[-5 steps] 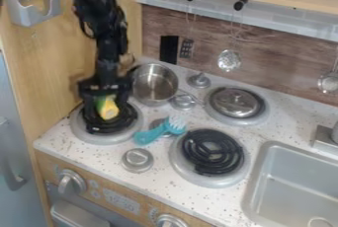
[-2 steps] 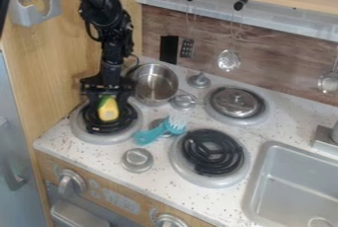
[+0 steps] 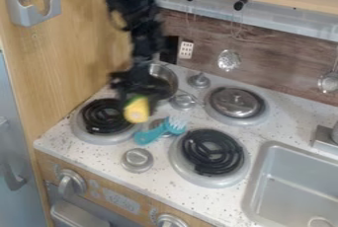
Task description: Moved the yellow object to the right burner
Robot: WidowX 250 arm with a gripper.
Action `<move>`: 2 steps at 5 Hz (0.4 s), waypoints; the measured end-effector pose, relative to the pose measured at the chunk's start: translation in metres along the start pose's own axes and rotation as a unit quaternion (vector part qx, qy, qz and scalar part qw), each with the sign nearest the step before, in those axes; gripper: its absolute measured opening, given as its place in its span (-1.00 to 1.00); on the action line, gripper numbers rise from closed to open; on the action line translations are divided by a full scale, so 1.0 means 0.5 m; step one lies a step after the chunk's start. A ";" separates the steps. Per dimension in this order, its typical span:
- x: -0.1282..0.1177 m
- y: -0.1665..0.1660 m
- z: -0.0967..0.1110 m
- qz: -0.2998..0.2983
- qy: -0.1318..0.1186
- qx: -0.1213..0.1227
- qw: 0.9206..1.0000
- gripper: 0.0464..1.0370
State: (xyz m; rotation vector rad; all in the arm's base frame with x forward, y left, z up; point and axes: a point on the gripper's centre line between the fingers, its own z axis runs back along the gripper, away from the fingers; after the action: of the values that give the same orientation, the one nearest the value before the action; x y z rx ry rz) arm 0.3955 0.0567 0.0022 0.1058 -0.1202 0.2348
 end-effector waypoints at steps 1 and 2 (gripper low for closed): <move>-0.029 -0.082 0.012 -0.081 0.009 -0.028 0.996 0.32; -0.053 -0.157 0.022 -0.142 0.018 -0.048 0.988 0.32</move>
State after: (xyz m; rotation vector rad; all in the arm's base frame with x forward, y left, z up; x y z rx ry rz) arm 0.3876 -0.0264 0.0025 0.0212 -0.0781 -0.0544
